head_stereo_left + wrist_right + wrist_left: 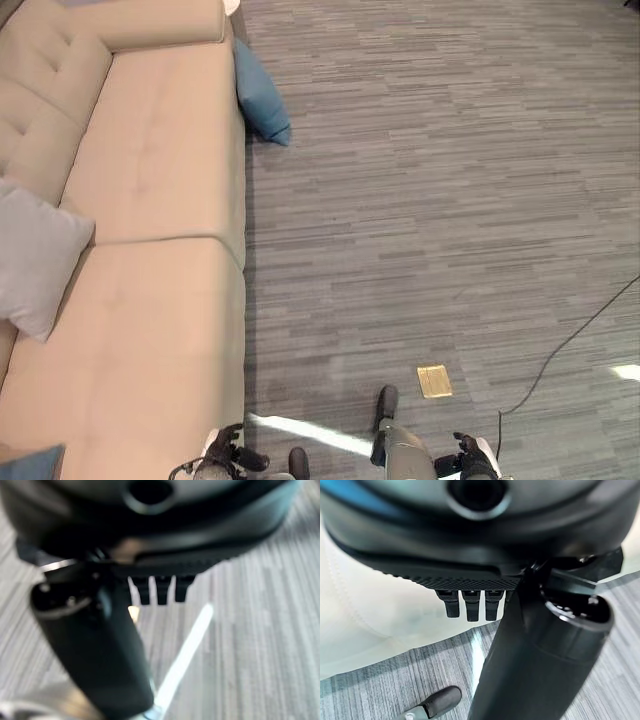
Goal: Pick up all the scattered cushions and arrange them neatly on the sofa.
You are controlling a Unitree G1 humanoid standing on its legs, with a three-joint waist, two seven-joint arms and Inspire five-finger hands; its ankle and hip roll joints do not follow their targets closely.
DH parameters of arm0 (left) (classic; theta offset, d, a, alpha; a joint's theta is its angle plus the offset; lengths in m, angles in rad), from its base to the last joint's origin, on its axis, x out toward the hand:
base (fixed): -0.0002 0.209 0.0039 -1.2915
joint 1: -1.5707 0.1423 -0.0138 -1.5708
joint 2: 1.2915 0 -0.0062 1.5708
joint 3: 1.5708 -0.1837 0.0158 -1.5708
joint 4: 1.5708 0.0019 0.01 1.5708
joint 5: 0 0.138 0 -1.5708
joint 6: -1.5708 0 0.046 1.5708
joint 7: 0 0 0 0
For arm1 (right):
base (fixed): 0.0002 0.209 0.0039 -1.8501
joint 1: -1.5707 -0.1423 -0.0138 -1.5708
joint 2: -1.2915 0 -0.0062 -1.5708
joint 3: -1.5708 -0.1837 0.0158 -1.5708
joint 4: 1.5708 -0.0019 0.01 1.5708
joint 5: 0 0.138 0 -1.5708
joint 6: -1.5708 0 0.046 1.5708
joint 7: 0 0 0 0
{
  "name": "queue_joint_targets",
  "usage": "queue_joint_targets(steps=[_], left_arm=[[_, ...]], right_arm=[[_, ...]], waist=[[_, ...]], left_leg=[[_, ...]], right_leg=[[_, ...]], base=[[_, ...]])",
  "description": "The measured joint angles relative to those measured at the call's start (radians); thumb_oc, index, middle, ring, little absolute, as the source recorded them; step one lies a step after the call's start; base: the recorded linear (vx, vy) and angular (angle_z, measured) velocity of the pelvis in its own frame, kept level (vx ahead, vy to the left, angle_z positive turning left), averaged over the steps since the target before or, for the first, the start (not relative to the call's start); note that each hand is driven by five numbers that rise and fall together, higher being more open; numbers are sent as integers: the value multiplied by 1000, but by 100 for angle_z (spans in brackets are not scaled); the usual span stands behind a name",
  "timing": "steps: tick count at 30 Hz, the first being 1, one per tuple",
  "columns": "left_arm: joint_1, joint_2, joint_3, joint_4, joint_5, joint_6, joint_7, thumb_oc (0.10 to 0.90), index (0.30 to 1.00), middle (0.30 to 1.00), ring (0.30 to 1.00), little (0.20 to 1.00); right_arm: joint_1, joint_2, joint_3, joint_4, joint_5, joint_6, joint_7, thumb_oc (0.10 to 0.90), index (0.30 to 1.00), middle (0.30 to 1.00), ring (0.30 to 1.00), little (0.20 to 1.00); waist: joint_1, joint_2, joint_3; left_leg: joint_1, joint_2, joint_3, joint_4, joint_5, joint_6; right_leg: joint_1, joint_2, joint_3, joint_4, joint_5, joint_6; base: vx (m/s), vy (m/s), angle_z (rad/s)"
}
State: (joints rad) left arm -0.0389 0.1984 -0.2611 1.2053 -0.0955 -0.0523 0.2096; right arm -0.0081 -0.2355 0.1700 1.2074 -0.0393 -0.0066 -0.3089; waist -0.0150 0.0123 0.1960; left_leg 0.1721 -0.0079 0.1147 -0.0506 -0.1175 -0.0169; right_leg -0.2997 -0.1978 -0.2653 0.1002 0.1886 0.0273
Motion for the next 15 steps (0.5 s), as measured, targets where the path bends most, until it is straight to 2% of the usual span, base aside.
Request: queue_joint_targets(steps=[1, 2, 3, 4, 5, 6, 7, 8, 9, 10, 11, 12, 13, 14, 15], left_arm=[[1, -7, -2, -10, 1, -3, -2, 800, 900, 900, 900, 900], [-4, -34, -4, 5, 0, -10, 8, 800, 900, 900, 900, 900], [-20, -27, -3, 11, -2, -9, 4, 800, 900, 900, 900, 900], [-18, -25, 5, -4, -4, -13, 1, 800, 900, 900, 900, 900], [-22, -23, 6, -9, -7, -16, -1, 800, 900, 900, 900, 900], [-29, -25, 6, -6, -15, -21, 2, 800, 900, 900, 900, 900], [-42, -23, 8, -8, -23, -18, -3, 800, 900, 900, 900, 900], [-46, -21, 10, -16, -23, -18, -2, 800, 900, 900, 900, 900], [-50, -22, 1, -44, -23, -22, -2, 800, 900, 900, 900, 900], [-51, -27, -1, -56, -28, -33, -4, 800, 900, 900, 900, 900], [-50, -34, -1, -71, -28, -33, -3, 800, 900, 900, 900, 900], [-50, -34, -1, -71, -28, -33, -3, 800, 900, 900, 900, 900], [-68, -48, -12, -65, -26, -28, -1, 800, 900, 900, 900, 900], [-67, -52, -13, -68, -25, -28, -3, 800, 900, 900, 900, 900], [-73, -57, -8, -71, -32, -29, -2, 800, 900, 900, 900, 900]], right_arm=[[0, -4, -1, 2, 0, 5, -1, 800, 900, 900, 900, 900], [-39, 3, -20, 38, -7, -4, -4, 800, 900, 900, 900, 900], [-38, 16, -49, 29, -5, 1, -4, 800, 900, 900, 900, 900], [-30, 16, -38, 22, -4, 1, -9, 800, 900, 900, 900, 900], [-24, 14, -32, 23, -3, -1, -10, 800, 900, 900, 900, 900], [-28, 9, -26, 1, 7, -9, -14, 800, 900, 900, 900, 900], [-35, 11, -16, -8, 10, -16, -22, 800, 900, 900, 900, 900], [-49, 12, -3, -7, 12, -22, -24, 800, 900, 900, 900, 900], [-57, 14, -1, -5, 18, -23, -26, 800, 900, 900, 900, 900], [-62, 20, 3, -4, 19, -23, -25, 800, 900, 900, 900, 900], [-75, 11, 19, -13, 19, -30, -27, 800, 900, 900, 900, 900], [-75, 11, 19, -13, 19, -30, -27, 800, 900, 900, 900, 900], [-69, 14, 18, -33, 22, -29, -37, 800, 900, 900, 900, 900], [-61, 15, 21, -26, 23, -28, -43, 800, 900, 900, 900, 900], [-64, 13, 27, -19, 23, -30, -45, 800, 900, 900, 900, 900]], waist=[[8, 23, -14], [-5, 33, -11], [-7, 26, -27], [9, 15, -36], [15, 9, -40], [27, 7, -58], [32, -3, -55], [37, -23, -52], [36, -50, -46], [39, -56, -44], [39, -53, -43], [39, -53, -43], [27, -53, -37], [39, -57, -38], [56, -34, -30]], left_leg=[[-15, 23, 0, 24, -4, -2], [-60, 61, -21, 125, -12, -35], [-110, 65, -26, 244, -15, -43], [-148, 86, -25, 379, 0, -63], [-184, 100, -29, 478, 0, -68], [-281, 140, -51, 667, 55, -86], [-318, 145, -49, 746, 97, -95], [-341, 141, -48, 778, 89, -87], [-383, 125, -35, 782, 50, -49], [-399, 123, -31, 762, 50, -50], [-459, 112, -25, 731, 51, -60], [-459, 112, -25, 731, 51, -60], [-482, 84, -6, 564, 40, -50], [-469, 66, -3, 389, 58, -49], [-487, 59, 2, 237, 122, -48]], right_leg=[[5, 27, -4, -7, 3, -10], [33, 34, -33, -7, -42, 11], [58, 37, -48, -28, -59, 5], [107, 60, -53, -59, -79, -2], [134, 71, -54, -78, -79, -21], [155, 106, -51, -87, -113, -59], [175, 110, -49, -98, -113, -78], [198, 111, -37, -119, -124, -80], [243, 107, -34, -156, -119, -90], [253, 108, -43, -157, -110, -88], [276, 123, -43, -161, -150, -99], [276, 123, -43, -161, -150, -99], [325, 130, -38, -193, -172, -90], [329, 134, -37, -193, -174, -92], [358, 154, -31, -195, -186, -77]], base=[[502, -409, 18], [96, -155, 33], [215, -346, 40], [213, -326, 21], [259, -308, -22], [257, -155, -26], [179, -80, -24], [109, -38, -1], [-2, 0, -3], [439, -49, -12], [541, -40, -19], [545, -41, 19], [259, 20, 17], [156, 12, -6], [492, 30, -40]])
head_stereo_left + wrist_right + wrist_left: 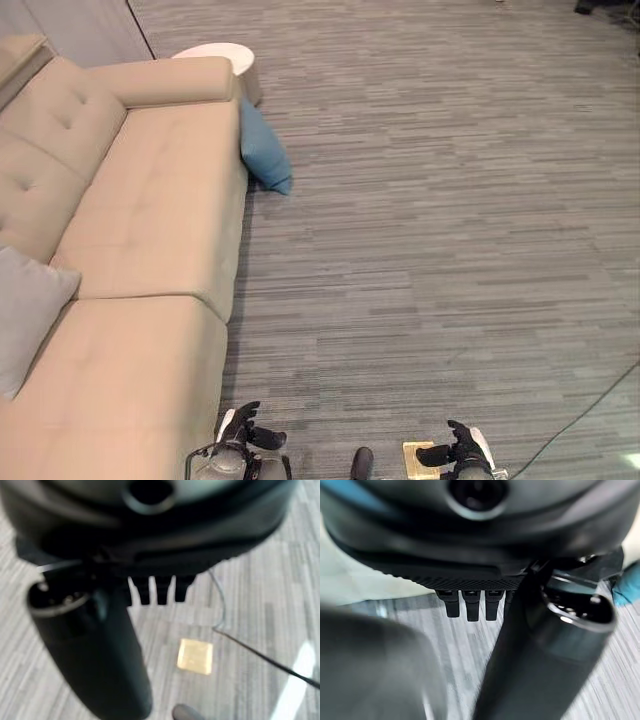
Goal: Pick up all the scattered cushions and arrange them neatly on the sofa.
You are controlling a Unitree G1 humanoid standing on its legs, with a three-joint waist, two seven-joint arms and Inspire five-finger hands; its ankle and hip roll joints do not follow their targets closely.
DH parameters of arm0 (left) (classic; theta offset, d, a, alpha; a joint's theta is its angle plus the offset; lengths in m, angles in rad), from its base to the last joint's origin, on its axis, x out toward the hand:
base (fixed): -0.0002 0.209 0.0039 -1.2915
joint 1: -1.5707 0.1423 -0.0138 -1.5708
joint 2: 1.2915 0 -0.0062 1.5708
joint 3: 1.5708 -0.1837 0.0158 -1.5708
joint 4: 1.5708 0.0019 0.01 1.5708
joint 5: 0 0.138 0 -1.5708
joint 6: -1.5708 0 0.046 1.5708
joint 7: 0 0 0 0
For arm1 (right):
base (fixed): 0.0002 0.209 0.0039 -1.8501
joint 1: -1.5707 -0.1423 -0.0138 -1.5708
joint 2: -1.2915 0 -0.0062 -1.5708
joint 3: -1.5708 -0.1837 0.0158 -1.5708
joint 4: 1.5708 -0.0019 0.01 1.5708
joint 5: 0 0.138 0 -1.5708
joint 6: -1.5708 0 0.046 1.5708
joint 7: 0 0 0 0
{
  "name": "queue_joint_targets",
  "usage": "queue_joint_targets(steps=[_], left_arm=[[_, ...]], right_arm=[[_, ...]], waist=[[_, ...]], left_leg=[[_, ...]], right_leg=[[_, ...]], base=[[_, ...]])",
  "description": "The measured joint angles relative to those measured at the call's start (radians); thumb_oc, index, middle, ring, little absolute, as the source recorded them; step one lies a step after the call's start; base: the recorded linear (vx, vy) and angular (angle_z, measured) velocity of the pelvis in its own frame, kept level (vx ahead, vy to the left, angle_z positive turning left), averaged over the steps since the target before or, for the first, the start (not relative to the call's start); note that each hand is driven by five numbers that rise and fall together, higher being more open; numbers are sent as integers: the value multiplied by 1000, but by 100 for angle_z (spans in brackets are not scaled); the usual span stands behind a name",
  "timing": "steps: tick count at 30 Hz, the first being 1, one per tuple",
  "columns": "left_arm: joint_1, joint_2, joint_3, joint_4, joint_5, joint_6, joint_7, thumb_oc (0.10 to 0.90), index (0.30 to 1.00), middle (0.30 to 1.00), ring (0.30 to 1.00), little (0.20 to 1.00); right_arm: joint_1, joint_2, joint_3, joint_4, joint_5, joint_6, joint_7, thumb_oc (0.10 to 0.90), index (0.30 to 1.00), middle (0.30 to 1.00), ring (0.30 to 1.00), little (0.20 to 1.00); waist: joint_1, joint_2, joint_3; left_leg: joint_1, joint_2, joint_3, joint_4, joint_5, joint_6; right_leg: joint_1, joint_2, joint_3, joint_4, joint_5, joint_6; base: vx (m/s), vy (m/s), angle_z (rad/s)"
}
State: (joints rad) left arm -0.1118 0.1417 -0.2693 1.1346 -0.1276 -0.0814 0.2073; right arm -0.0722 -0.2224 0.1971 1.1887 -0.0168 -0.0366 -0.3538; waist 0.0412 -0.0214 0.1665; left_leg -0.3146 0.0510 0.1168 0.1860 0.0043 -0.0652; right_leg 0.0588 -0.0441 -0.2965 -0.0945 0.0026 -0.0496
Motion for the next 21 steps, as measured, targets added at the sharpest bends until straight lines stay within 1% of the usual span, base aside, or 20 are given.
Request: queue_joint_targets(steps=[1, 2, 3, 4, 5, 6, 7, 8, 9, 10, 11, 12, 13, 14, 15, 16, 17, 19, 20, 21], left_arm=[[-1, -1, -2, 8, 4, 3, 0, 800, 900, 900, 900, 900], [-6, 2, -2, 16, -7, 2, 1, 800, 900, 900, 900, 900], [-12, 6, -4, 35, -8, 1, 1, 800, 900, 900, 900, 900], [-10, 8, 0, 43, -12, 3, 2, 800, 900, 900, 900, 900], [-1, 10, 19, 34, -32, 2, 3, 800, 900, 900, 900, 900], [8, 15, 41, 37, -31, 2, 3, 800, 900, 900, 900, 900], [26, 37, 57, 46, -28, 8, 5, 800, 900, 900, 900, 900], [23, 71, 47, 45, -25, 12, 9, 800, 900, 900, 900, 900], [22, 82, 45, 45, -25, 19, 8, 800, 900, 900, 900, 900], [21, 88, 41, 48, -17, 25, 5, 800, 900, 900, 900, 900], [23, 89, 35, 49, -15, 27, 3, 800, 900, 900, 900, 900], [20, 87, 35, 57, -8, 26, 3, 800, 900, 900, 900, 900], [18, 87, 25, 67, -7, 26, 3, 800, 900, 900, 900, 900], [-7, 81, 6, 61, -3, 24, 3, 800, 900, 900, 900, 900], [-6, 81, -7, 66, -1, 30, 4, 800, 900, 900, 900, 900], [-4, 68, -5, 70, 5, 35, 0, 800, 900, 900, 900, 900], [1, 53, -15, 57, 11, 35, -2, 800, 900, 900, 900, 900], [12, 39, -4, 52, 13, 26, 1, 800, 900, 900, 900, 900], [21, 41, 1, 43, 14, 23, 1, 800, 900, 900, 900, 900], [26, 43, 5, 51, 20, 28, 0, 800, 900, 900, 900, 900]], right_arm=[[4, -2, 13, 10, 0, 0, -2, 800, 900, 900, 900, 900], [9, 0, 19, 14, 0, 0, -3, 800, 900, 900, 900, 900], [22, 0, 31, 17, 1, 0, -4, 800, 900, 900, 900, 900], [42, 3, 30, 21, 0, 3, -2, 800, 900, 900, 900, 900], [59, 3, 31, 20, 0, 3, -3, 800, 900, 900, 900, 900], [74, 5, 30, 25, -2, 2, -3, 800, 900, 900, 900, 900], [95, 31, 31, 56, -4, 0, 1, 800, 900, 900, 900, 900], [100, 45, 31, 57, -5, 6, 1, 800, 900, 900, 900, 900], [97, 48, 34, 53, -9, 6, 4, 800, 900, 900, 900, 900], [96, 47, 35, 42, -17, 8, 4, 800, 900, 900, 900, 900], [98, 49, 18, 35, -16, 5, 2, 800, 900, 900, 900, 900], [106, 36, 4, 14, -14, 2, -3, 800, 900, 900, 900, 900], [95, 29, 12, 13, -20, 2, 2, 800, 900, 900, 900, 900], [68, 15, 28, 8, -29, 14, 3, 800, 900, 900, 900, 900], [43, 6, 30, 8, -39, 14, 2, 800, 900, 900, 900, 900], [15, -7, 28, -1, -40, 16, 4, 800, 900, 900, 900, 900], [-28, -30, 12, 23, -38, 40, 18, 800, 900, 900, 900, 900], [-16, -53, 11, 7, -41, 19, 20, 800, 900, 900, 900, 900], [-20, -44, 10, -5, -43, 9, 25, 800, 900, 900, 900, 900], [-17, -38, 11, -22, -44, 7, 27, 800, 900, 900, 900, 900]], waist=[[-5, 10, -3], [-4, 22, -9], [-5, 27, -12], [2, 28, -17], [16, 30, -21], [23, 25, -31], [21, -29, -64], [7, -58, -74], [0, -58, -70], [-7, -43, -61], [-13, -38, -58], [-22, -37, -60], [-28, -38, -58], [-27, -27, -40], [-40, -15, -30], [-37, -1, -21], [-31, 25, -8], [-31, 44, -2], [-32, 38, -1], [-32, 33, 3]], left_leg=[[2, -4, 0, -84, 40, -11], [-21, -7, 1, -107, 80, -20], [-23, -12, 2, -135, 103, -37], [-4, -17, 4, -180, 111, -40], [-3, -12, 12, -183, 120, -25], [6, -19, 10, -161, 139, 29], [15, -64, 30, -110, 144, 92], [34, -87, 46, -115, 121, 131], [61, -87, 48, -134, 118, 139], [125, -79, 55, -174, 123, 162], [156, -79, 52, -193, 123, 156], [183, -84, 50, -195, 105, 152], [198, -89, 56, -198, 100, 149], [231, -93, 38, -181, 10, 190], [251, -95, 45, -188, 14, 190], [286, -94, 44, -204, 13, 181], [331, -93, 54, -226, 9, 172], [352, -86, 51, -237, -14, 158], [369, -82, 41, -238, -32, 137], [381, -80, 37, -239, -45, 127]], right_leg=[[22, 15, -4, 2, -19, 7], [53, 30, 10, -7, -68, 11], [78, 35, -3, -7, -83, 12], [96, 38, 1, -6, -102, 23], [121, 39, 25, -6, -123, 39], [144, 31, 51, -5, -148, 52], [163, -21, 81, 32, -189, 95], [142, -50, 83, 90, -190, 124], [114, -61, 75, 174, -195, 132], [11, -88, 93, 442, -200, 179], [-53, -108, 97, 595, -211, 217], [-108, -110, 122, 698, -206, 226], [-146, -115, 127, 752, -206, 227], [-271, -142, 106, 877, -190, 249], [-332, -181, 49, 953, -205, 222], [-365, -192, 19, 929, -208, 214], [-374, -203, -46, 797, -201, 199], [-400, -186, -54, 648, -186, 188], [-422, -166, -51, 487, -148, 169], [-426, -151, -44, 377, -111, 169]], base=[[339, 16, -37], [471, 44, -10], [250, 50, -11], [484, 121, -27], [354, 94, -56], [462, 183, -81], [227, 114, -64], [407, 237, -49], [239, 164, -44], [240, 166, -38], [58, 42, -28], [235, 113, 3], [340, 125, -5], [475, 109, -3], [237, -4, -9], [366, -105, -2], [229, -92, 1], [402, -209, 21], [494, -263, 29], [291, -136, 25]])
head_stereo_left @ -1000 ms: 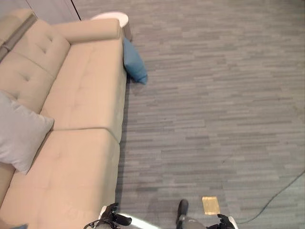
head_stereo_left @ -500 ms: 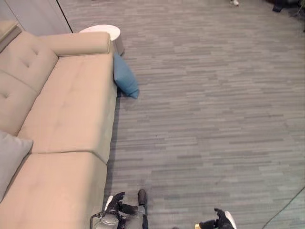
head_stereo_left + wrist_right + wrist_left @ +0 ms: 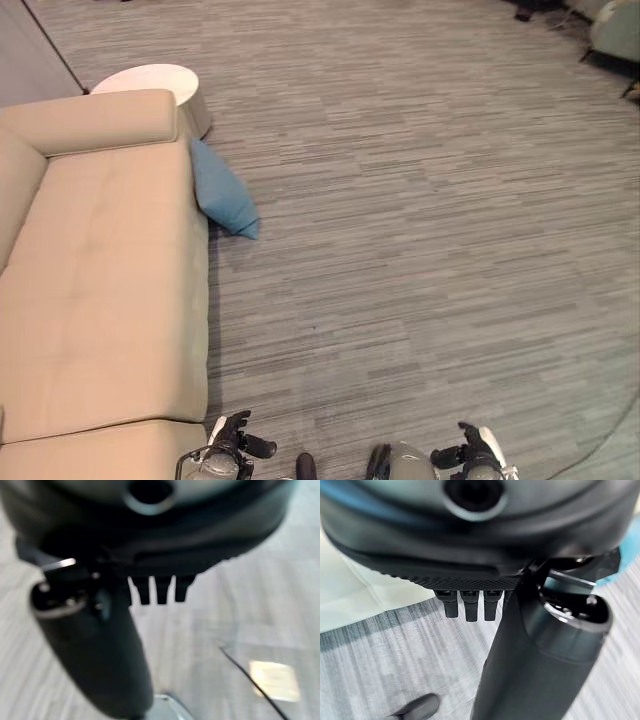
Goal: Pick up all the scattered cushions and arrange them neatly on the sofa.
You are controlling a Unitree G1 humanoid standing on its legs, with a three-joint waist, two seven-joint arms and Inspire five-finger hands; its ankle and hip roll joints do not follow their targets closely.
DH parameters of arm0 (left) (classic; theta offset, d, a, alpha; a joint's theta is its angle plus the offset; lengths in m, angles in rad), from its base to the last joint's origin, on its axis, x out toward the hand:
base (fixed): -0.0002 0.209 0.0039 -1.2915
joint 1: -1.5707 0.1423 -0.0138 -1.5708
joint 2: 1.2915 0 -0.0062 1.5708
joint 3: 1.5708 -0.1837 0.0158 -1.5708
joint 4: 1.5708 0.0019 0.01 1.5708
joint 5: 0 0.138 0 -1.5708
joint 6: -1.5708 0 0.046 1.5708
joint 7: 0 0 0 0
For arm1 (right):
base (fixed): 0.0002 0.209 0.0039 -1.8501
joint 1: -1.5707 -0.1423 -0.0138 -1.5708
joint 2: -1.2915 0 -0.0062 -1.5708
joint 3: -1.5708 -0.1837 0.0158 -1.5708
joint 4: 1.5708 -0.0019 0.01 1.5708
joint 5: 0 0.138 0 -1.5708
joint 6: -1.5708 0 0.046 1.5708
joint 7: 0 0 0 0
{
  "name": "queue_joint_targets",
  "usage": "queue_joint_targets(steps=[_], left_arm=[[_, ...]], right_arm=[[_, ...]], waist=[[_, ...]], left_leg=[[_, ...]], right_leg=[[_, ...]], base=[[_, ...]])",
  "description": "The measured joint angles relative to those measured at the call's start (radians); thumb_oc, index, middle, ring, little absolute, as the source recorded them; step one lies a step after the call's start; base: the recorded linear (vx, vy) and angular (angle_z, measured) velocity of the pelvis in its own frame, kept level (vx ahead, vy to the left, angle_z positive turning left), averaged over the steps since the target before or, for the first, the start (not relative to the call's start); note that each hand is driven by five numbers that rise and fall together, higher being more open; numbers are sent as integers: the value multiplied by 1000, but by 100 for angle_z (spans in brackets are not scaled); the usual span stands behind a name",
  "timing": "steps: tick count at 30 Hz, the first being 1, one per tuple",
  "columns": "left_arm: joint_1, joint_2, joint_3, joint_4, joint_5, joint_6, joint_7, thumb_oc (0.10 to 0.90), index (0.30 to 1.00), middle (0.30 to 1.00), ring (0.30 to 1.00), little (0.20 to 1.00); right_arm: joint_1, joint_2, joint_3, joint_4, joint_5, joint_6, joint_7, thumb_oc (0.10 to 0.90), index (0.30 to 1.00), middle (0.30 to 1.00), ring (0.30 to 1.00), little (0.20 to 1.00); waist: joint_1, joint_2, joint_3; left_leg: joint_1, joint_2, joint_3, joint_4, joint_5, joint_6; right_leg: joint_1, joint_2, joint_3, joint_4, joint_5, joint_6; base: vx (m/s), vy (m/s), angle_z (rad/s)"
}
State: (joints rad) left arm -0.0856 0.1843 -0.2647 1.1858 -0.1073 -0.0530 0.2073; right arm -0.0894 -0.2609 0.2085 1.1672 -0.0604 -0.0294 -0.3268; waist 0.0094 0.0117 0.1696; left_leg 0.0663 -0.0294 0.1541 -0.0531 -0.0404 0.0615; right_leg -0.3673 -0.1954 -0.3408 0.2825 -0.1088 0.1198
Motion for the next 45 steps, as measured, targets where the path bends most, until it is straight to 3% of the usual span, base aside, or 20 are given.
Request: queue_joint_targets(steps=[2, 4, 7, 10, 11, 14, 16, 18, 19, 21, 25, 26, 29, 30, 31, 33, 34, 37, 40, 45], left_arm=[[3, 6, 1, 33, 11, 11, 0, 800, 900, 900, 900, 900], [40, 26, 1, 30, 13, 15, -1, 800, 900, 900, 900, 900], [49, 0, -1, 60, 13, 15, -5, 800, 900, 900, 900, 900], [23, 7, -5, 45, 11, 7, -22, 800, 900, 900, 900, 900], [15, 5, 5, 12, 10, 4, -23, 800, 900, 900, 900, 900], [-3, -1, 0, -24, 9, -3, -36, 800, 900, 900, 900, 900], [-11, -8, -9, -47, 9, -15, -41, 800, 900, 900, 900, 900], [-10, -24, -6, -52, 8, -13, -42, 800, 900, 900, 900, 900], [-8, -33, -9, -48, 11, -10, -42, 800, 900, 900, 900, 900], [-9, -42, -6, -53, 5, -11, -42, 800, 900, 900, 900, 900], [-10, -42, -5, -48, -1, -11, -41, 800, 900, 900, 900, 900], [13, -40, -9, -45, 0, -10, -41, 800, 900, 900, 900, 900], [-3, 4, -6, -44, 1, -6, -41, 800, 900, 900, 900, 900], [-9, 6, -5, -32, 1, -4, -41, 800, 900, 900, 900, 900], [-17, 5, -6, -17, 0, -2, -39, 800, 900, 900, 900, 900], [-19, 16, -8, -15, 1, 10, -39, 800, 900, 900, 900, 900], [-14, 21, -8, -16, 1, 9, -37, 800, 900, 900, 900, 900], [-6, 34, -7, -19, -3, 7, -22, 800, 900, 900, 900, 900], [11, 40, -5, -14, -2, 9, -18, 800, 900, 900, 900, 900], [46, 18, -4, 14, -1, 8, -19, 800, 900, 900, 900, 900]], right_arm=[[-7, 0, -2, 0, -1, -7, 2, 800, 900, 900, 900, 900], [4, 11, -2, 4, -2, 0, 17, 800, 900, 900, 900, 900], [-14, 9, -4, 75, -1, 7, 21, 800, 900, 900, 900, 900], [11, 9, -26, 63, 6, 1, 20, 800, 900, 900, 900, 900], [4, -2, -23, 61, 8, -1, 19, 800, 900, 900, 900, 900], [-7, -2, -23, 63, 33, -5, 18, 800, 900, 900, 900, 900], [-9, 2, -17, 61, 40, -9, 16, 800, 900, 900, 900, 900], [-6, -2, 2, 41, 40, -10, 15, 800, 900, 900, 900, 900], [-2, -2, 16, 42, 40, -9, 15, 800, 900, 900, 900, 900], [5, -3, 19, 48, 40, -8, 13, 800, 900, 900, 900, 900], [18, -1, 22, 60, 39, -9, 13, 800, 900, 900, 900, 900], [47, 0, 22, 78, 38, -8, 13, 800, 900, 900, 900, 900], [56, 47, 21, 110, 31, -5, 15, 800, 900, 900, 900, 900], [56, 50, 19, 116, 28, -4, 17, 800, 900, 900, 900, 900], [52, 46, 19, 117, 26, 0, 18, 800, 900, 900, 900, 900], [43, 36, 19, 69, 21, -6, 17, 800, 900, 900, 900, 900], [37, 39, 21, 55, 19, -7, 16, 800, 900, 900, 900, 900], [15, 32, 16, 43, 15, -7, 15, 800, 900, 900, 900, 900], [-6, 36, 18, 41, 4, -9, 15, 800, 900, 900, 900, 900], [-11, 40, 9, 42, 4, -12, 17, 800, 900, 900, 900, 900]], waist=[[-8, -6, 2], [-25, -35, 4], [-23, 18, -13], [-27, -13, -45], [-2, -23, -40], [25, -47, -24], [25, -58, -17], [19, -41, -17], [15, -32, -20], [25, -16, -15], [31, 2, -20], [28, 26, -43], [33, -68, -48], [35, -77, -46], [36, -65, -37], [14, -21, -2], [7, -26, 0], [7, -30, 6], [7, -24, 12], [1, -23, 11]], left_leg=[[25, 2, -1, -7, -25, -17], [102, -2, -21, -12, -61, -51], [123, 91, -57, 78, -118, -80], [-55, 134, -60, 462, -61, -154], [-144, 135, -66, 629, -51, -173], [-266, 120, -50, 810, -43, -163], [-308, 93, -41, 624, -45, -147], [-356, 94, -38, 466, -40, -151], [-339, 77, -46, 247, 16, -152], [-351, 54, -91, 52, 108, -146], [-347, 41, -99, 13, 182, -101], [-304, 49, -105, 22, 260, -42], [-278, -24, -71, 31, 211, -6], [-263, -35, -59, 27, 200, 8], [-241, -30, -50, 18, 196, 16], [-167, -13, -50, -9, 173, 31], [-150, -23, -52, -9, 162, 25], [-100, -40, -49, -22, 108, 35], [-65, -40, -46, -34, 91, 21], [19, -33, -78, -30, 15, -15]], right_leg=[[-17, 8, 25, -120, 80, 14], [11, 2, 43, -191, 194, -31], [71, 70, 44, -148, 228, -44], [173, 98, -13, -256, 215, -115], [210, 115, 0, -281, 211, -181], [316, 139, 12, -354, 181, -207], [363, 146, -4, -382, 171, -194], [393, 169, -2, -376, 148, -177], [416, 184, -6, -376, 123, -147], [445, 207, 23, -375, 101, -144], [510, 226, 88, -375, 49, -138], [561, 240, 120, -374, 1, -108], [551, 153, 120, -307, -53, -61], [543, 134, 123, -269, -62, -48], [491, 120, 125, -148, -85, -18], [263, 58, 117, 376, -95, 55], [216, 36, 114, 430, -103, 66], [110, -23, 39, 331, -111, 30], [87, -17, 6, 150, -81, -3], [78, -2, -10, -177, 161, -6]], base=[[196, -103, 17], [464, -226, 28], [244, -197, 27], [199, -246, 43], [307, -265, 11], [232, -106, -8], [237, -9, -12], [349, 17, -9], [212, 16, -5], [309, 31, -37], [271, 74, -65], [180, 67, -51], [279, 149, -31], [213, 173, -38], [122, 138, -37], [98, 102, -13], [212, 56, 18], [308, -42, 7], [258, -99, -1], [308, -168, 14]])
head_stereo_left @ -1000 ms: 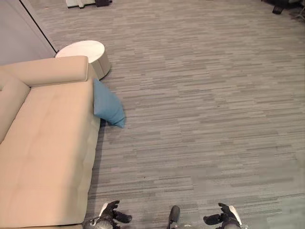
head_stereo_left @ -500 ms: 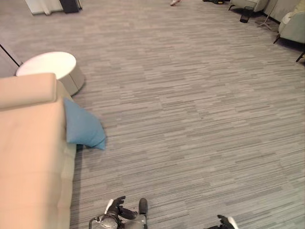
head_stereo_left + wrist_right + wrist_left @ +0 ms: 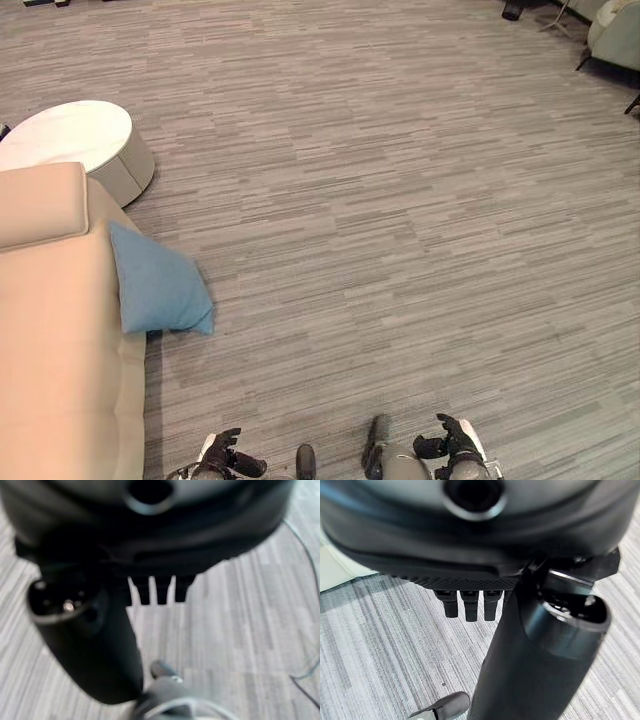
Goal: Pick up all the scattered cushions and arrange them neatly on the sofa.
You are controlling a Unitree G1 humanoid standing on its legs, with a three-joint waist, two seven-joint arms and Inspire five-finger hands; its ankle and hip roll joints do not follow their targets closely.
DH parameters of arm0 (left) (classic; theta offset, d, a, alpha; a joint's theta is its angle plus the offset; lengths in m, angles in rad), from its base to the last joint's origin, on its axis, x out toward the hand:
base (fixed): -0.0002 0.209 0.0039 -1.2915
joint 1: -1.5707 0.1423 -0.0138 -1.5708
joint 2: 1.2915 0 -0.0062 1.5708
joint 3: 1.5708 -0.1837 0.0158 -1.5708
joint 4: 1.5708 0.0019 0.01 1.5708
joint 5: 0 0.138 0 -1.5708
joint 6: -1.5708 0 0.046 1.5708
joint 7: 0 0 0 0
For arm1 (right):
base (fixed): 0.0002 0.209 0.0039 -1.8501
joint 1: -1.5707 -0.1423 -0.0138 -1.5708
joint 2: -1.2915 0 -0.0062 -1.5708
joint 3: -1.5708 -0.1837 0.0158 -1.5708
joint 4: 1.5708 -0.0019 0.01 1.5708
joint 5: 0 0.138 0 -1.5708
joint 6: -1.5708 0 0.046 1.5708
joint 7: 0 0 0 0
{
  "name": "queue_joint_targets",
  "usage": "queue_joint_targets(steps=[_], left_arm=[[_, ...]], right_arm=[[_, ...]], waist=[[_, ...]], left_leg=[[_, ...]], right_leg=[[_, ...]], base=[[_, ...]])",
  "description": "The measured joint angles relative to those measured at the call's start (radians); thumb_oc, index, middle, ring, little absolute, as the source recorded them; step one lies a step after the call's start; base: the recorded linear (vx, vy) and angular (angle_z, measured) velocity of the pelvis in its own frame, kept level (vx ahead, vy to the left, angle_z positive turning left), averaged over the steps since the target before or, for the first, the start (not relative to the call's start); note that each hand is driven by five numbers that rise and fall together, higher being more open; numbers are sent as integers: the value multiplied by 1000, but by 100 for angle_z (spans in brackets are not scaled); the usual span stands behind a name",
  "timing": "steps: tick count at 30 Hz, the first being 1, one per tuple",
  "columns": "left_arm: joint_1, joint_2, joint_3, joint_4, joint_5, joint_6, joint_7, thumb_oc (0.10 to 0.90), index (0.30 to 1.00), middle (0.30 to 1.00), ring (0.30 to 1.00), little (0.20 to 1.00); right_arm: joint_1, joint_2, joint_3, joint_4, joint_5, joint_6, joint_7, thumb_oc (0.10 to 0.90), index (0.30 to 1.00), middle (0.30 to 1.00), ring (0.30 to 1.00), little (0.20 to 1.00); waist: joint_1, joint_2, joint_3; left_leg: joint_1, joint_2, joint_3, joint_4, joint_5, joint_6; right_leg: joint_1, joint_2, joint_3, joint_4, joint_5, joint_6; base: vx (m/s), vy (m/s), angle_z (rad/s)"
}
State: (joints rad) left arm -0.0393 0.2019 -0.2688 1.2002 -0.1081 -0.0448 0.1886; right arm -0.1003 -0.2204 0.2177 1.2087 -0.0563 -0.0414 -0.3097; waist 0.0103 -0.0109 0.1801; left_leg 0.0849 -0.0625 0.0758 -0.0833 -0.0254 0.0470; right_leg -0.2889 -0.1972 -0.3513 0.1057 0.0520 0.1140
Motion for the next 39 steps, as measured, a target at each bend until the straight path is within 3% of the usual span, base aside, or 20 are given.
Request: queue_joint_targets(steps=[1, 2, 3, 5, 7, 8, 10, 14, 17, 19, 20, 21, 23, 28, 31, 33, 34, 35, 37, 39], left_arm=[[-4, 10, 1, 6, 1, 0, 1, 800, 900, 900, 900, 900], [-2, -2, -1, 4, 1, 1, 1, 800, 900, 900, 900, 900], [-3, -9, -1, 4, 1, -1, 0, 800, 900, 900, 900, 900], [-16, -8, -1, 1, 6, -3, -4, 800, 900, 900, 900, 900], [-17, -11, 8, -3, 6, -13, -4, 800, 900, 900, 900, 900], [-27, -14, 7, -8, 5, -19, -8, 800, 900, 900, 900, 900], [-29, -18, 3, -37, 4, -18, -9, 800, 900, 900, 900, 900], [-32, -37, -3, -80, 1, -28, -14, 800, 900, 900, 900, 900], [-43, -54, -2, -72, 2, -27, -24, 800, 900, 900, 900, 900], [-46, -60, -3, -72, -8, -27, -24, 800, 900, 900, 900, 900], [-39, -63, -2, -79, -8, -27, -23, 800, 900, 900, 900, 900], [-32, -63, -5, -74, -8, -27, -24, 800, 900, 900, 900, 900], [-31, -37, 7, -81, -8, -23, -18, 800, 900, 900, 900, 900], [-26, -5, 46, -73, -9, -15, -18, 800, 900, 900, 900, 900], [-27, 0, 44, -70, -10, -14, -19, 800, 900, 900, 900, 900], [-9, 1, 39, -64, -9, -13, -20, 800, 900, 900, 900, 900], [-3, 4, 35, -64, -8, -13, -19, 800, 900, 900, 900, 900], [-11, 12, 35, -67, -8, -15, -19, 800, 900, 900, 900, 900], [-17, 21, 35, -64, -8, -14, -19, 800, 900, 900, 900, 900], [-10, 17, 35, -63, -9, -14, -19, 800, 900, 900, 900, 900]], right_arm=[[6, -1, -1, -1, 0, 0, 0, 800, 900, 900, 900, 900], [13, -9, -1, 4, 0, 5, 1, 800, 900, 900, 900, 900], [11, -12, -12, 5, 1, 9, 1, 800, 900, 900, 900, 900], [39, -11, -21, 4, 2, 8, 2, 800, 900, 900, 900, 900], [30, -18, -20, -2, 5, 3, 0, 800, 900, 900, 900, 900], [19, -32, -9, -6, 6, -6, 1, 800, 900, 900, 900, 900], [12, -41, -8, -7, 13, -7, 0, 800, 900, 900, 900, 900], [32, -37, -6, 0, 24, -1, 0, 800, 900, 900, 900, 900], [29, -38, 2, 2, 25, 1, -3, 800, 900, 900, 900, 900], [49, -37, 2, 13, 25, 7, -2, 800, 900, 900, 900, 900], [67, -43, 11, 14, 25, 6, -3, 800, 900, 900, 900, 900], [77, -42, 14, 21, 24, 6, -3, 800, 900, 900, 900, 900], [86, -7, 15, 40, 25, 7, -2, 800, 900, 900, 900, 900], [54, 12, 32, 43, 22, 8, 0, 800, 900, 900, 900, 900], [35, 6, 33, 43, 7, 5, 2, 800, 900, 900, 900, 900], [30, 1, 31, 40, -6, 8, 4, 800, 900, 900, 900, 900], [31, -5, 31, 32, -8, 9, 3, 800, 900, 900, 900, 900], [36, 0, 31, 34, -9, 9, 4, 800, 900, 900, 900, 900], [38, 4, 30, 35, -8, 12, 11, 800, 900, 900, 900, 900], [24, -9, 28, 31, -9, 5, 10, 800, 900, 900, 900, 900]], waist=[[-3, -1, -3], [-4, 17, -10], [3, 33, -17], [-1, 13, -23], [7, 11, -34], [15, 13, -37], [19, 11, -36], [25, -10, -24], [23, -18, -19], [25, -5, -24], [30, 24, -31], [24, 36, -41], [34, -14, -44], [53, -27, -35], [88, -21, -35], [87, -4, -39], [73, 0, -32], [76, -17, -26], [64, -30, -12], [56, -10, 0]], left_leg=[[14, 3, -14, 2, -13, -9], [33, 27, -31, 10, -23, -22], [29, 46, -35, 36, -31, -34], [-24, 48, -20, 227, -45, -64], [-109, 65, 3, 422, -50, -94], [-202, 92, 9, 622, -30, -143], [-240, 113, 37, 661, -36, -141], [-278, 150, 100, 420, -29, -132], [-306, 133, 137, 209, 40, -126], [-314, 126, 143, 136, 108, -125], [-318, 143, 199, 129, 179, -113], [-306, 157, 235, 125, 180, -40], [-282, 103, 253, 112, 173, -16], [-247, 37, 253, 118, 111, 15], [-221, 38, 244, 119, 65, 14], [-184, 46, 225, 93, 68, 17], [-156, 52, 169, 91, 65, 40], [-142, 41, 147, 87, 55, 54], [-129, 24, 91, 84, 51, 66], [-106, 32, 48, 79, 48, 66]], right_leg=[[16, 1, 3, -8, 47, -15], [57, 23, -7, -35, 91, -79], [89, 41, -19, -62, 78, -74], [199, 50, -56, -164, 98, -109], [232, 62, -56, -181, 76, -131], [252, 77, -55, -192, 53, -145], [283, 80, -59, -198, 17, -170], [339, 107, -90, -197, -25, -166], [367, 121, -82, -199, -63, -141], [397, 136, -87, -196, -81, -124], [429, 161, -83, -206, -116, -96], [444, 171, -83, -205, -131, -86], [454, 127, -81, -205, -140, -46], [498, 69, -94, -188, -158, -5], [465, 48, -110, -35, -195, 36], [409, 14, -107, 184, -217, 61], [336, -29, -99, 397, -230, 68], [299, -45, -62, 483, -244, 89], [211, -50, 0, 582, -265, 70], [157, -49, -8, 534, -266, 51]], base=[[324, -215, 51], [387, -292, 45], [312, -310, 66], [94, -167, 48], [126, -170, -2], [201, -140, -19], [238, -117, 3], [192, -16, 11], [281, 1, -7], [265, 28, -5], [363, 37, -10], [156, 17, -5], [235, 59, 10], [288, 116, 15], [199, 188, 16], [213, 197, 49], [205, 90, 78], [203, 87, 84], [189, 16, 79], [210, -22, 74]])
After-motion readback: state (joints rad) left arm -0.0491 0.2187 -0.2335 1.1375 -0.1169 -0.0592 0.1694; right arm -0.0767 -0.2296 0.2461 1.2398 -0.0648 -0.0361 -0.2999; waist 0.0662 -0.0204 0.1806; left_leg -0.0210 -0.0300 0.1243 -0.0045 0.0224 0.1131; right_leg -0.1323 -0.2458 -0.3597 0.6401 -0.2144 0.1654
